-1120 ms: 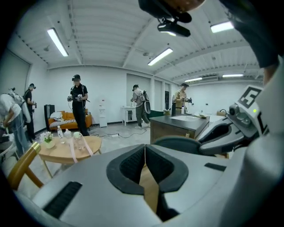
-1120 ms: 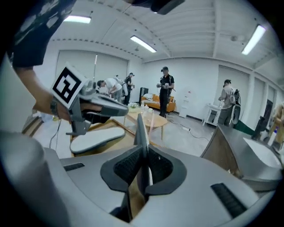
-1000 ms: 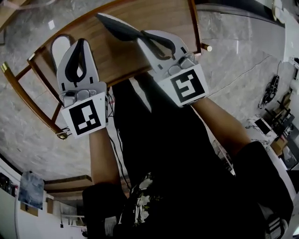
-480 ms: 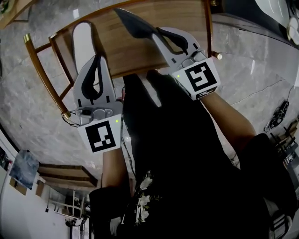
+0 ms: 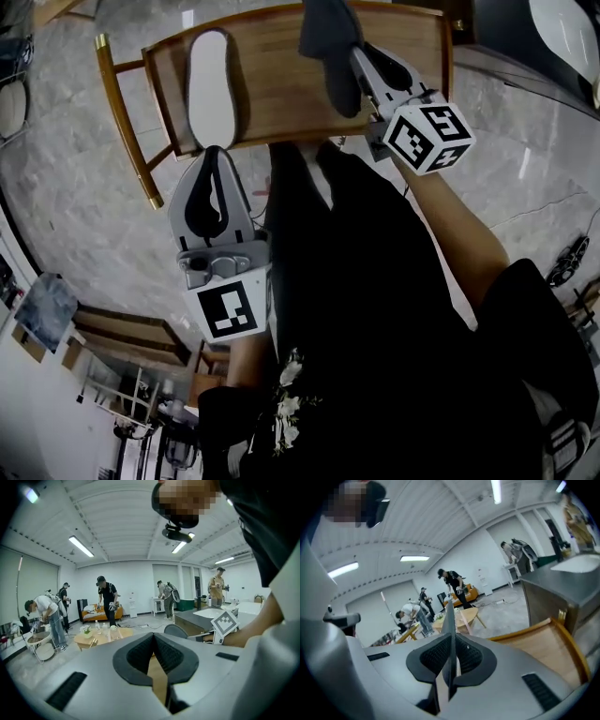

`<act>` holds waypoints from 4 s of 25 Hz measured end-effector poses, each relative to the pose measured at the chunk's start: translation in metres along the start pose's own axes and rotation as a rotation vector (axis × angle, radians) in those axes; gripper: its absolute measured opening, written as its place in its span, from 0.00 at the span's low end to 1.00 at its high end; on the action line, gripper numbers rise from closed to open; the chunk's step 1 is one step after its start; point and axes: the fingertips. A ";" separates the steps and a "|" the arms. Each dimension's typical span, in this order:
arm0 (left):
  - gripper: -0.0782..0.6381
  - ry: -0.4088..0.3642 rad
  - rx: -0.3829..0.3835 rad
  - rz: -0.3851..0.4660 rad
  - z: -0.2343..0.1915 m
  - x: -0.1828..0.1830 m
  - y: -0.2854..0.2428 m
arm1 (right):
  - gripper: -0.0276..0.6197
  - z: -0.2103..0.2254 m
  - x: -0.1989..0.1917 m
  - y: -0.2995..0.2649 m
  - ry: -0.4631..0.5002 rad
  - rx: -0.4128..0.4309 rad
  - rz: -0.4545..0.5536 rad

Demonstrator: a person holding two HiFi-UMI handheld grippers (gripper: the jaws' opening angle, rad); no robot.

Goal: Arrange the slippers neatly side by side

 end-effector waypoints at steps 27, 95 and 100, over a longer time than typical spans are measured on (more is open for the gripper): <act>0.11 -0.003 -0.153 -0.096 0.026 -0.047 -0.023 | 0.09 0.045 -0.075 -0.031 0.065 -0.134 -0.189; 0.31 0.168 -0.259 -0.548 -0.102 -0.220 -0.092 | 0.04 -0.165 -0.172 -0.115 0.336 0.190 -0.506; 0.31 0.278 -0.214 -0.581 -0.113 -0.235 -0.098 | 0.04 -0.162 -0.191 -0.122 0.340 0.207 -0.570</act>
Point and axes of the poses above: the fingertips, and each gripper's own axes: y backward along the fingers, z to its right, x out of its top, and after that the axes turned 2 degrees about -z, right-handed
